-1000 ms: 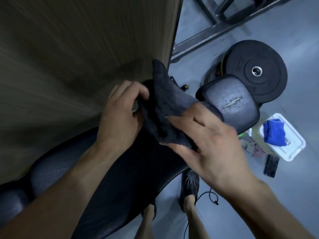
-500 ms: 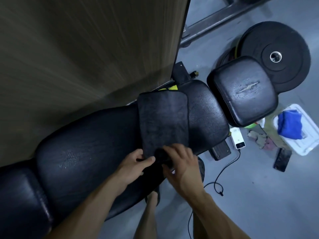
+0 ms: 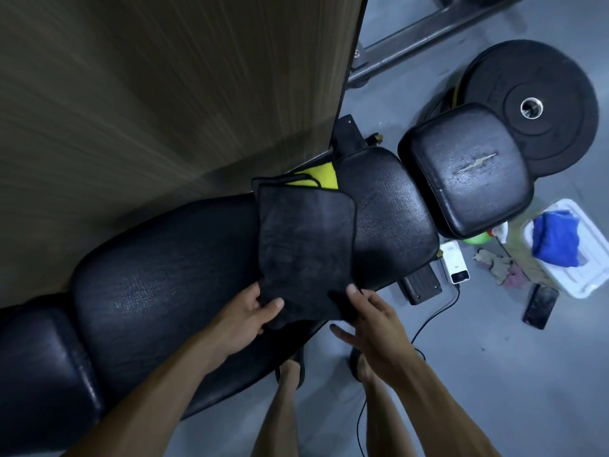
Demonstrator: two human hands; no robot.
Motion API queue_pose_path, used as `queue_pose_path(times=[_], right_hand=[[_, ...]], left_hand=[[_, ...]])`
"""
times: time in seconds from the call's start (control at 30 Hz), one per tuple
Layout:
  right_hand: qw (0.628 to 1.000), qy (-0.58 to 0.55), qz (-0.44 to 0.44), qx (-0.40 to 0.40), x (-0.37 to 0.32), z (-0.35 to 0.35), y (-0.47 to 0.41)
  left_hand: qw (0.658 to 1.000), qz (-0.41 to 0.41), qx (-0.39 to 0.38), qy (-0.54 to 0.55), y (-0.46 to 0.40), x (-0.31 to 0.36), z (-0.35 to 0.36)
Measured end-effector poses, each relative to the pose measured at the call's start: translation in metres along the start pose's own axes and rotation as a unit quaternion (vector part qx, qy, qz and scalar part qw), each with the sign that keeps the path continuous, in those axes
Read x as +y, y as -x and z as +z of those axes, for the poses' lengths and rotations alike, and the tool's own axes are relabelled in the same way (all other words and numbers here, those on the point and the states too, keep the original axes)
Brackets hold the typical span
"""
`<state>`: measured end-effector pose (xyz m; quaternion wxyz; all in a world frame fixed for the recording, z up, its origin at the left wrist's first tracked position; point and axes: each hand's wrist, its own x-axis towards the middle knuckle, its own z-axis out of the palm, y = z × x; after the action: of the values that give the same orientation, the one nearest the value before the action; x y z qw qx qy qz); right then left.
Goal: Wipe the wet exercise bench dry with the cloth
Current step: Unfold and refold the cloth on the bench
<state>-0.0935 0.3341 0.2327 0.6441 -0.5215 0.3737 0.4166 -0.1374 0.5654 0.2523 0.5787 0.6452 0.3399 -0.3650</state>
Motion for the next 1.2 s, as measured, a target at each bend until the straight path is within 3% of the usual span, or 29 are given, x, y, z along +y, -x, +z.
queue_pose_path(times=[0.07,0.2,0.3,0.53,0.63,0.7,0.8,0.87,0.97,1.07,1.2], right_hand=[[1.000,-0.008,0.023,0.015,0.008,-0.001,0.006],[0.992,0.089,0.023,0.087,0.036,-0.004,0.027],[0.988,0.115,-0.011,0.101,0.034,-0.001,0.046],[0.979,0.023,-0.189,0.073,-0.060,0.061,0.021],[0.971,0.084,-0.204,0.089,-0.086,0.087,-0.015],[0.927,0.246,-0.243,0.147,-0.081,0.088,-0.034],[0.823,0.498,-0.214,0.170,-0.054,0.078,-0.039],[0.798,0.533,-0.228,0.166,-0.034,0.068,-0.036],[0.831,0.471,-0.249,0.157,-0.018,0.052,-0.037],[0.894,0.395,-0.153,0.146,-0.020,0.034,-0.033],[0.939,0.326,-0.059,0.095,-0.020,-0.007,-0.018]], left_hand=[[1.000,-0.023,-0.007,0.003,0.007,-0.014,0.000],[0.995,-0.096,0.005,0.004,0.023,-0.049,0.007],[0.991,-0.102,0.076,0.052,0.033,-0.052,0.006],[0.964,0.034,0.196,0.176,0.013,0.039,-0.029],[0.969,0.044,0.210,0.121,-0.018,0.065,-0.045],[0.978,0.004,0.208,0.021,-0.035,0.062,-0.052],[0.979,-0.048,0.193,-0.044,-0.045,0.050,-0.046],[0.978,-0.061,0.192,-0.049,-0.045,0.043,-0.035],[0.977,-0.082,0.196,0.011,-0.042,0.035,-0.019],[0.989,-0.070,0.107,0.073,-0.033,0.040,-0.002],[0.999,-0.003,0.036,-0.014,-0.017,0.069,0.031]])
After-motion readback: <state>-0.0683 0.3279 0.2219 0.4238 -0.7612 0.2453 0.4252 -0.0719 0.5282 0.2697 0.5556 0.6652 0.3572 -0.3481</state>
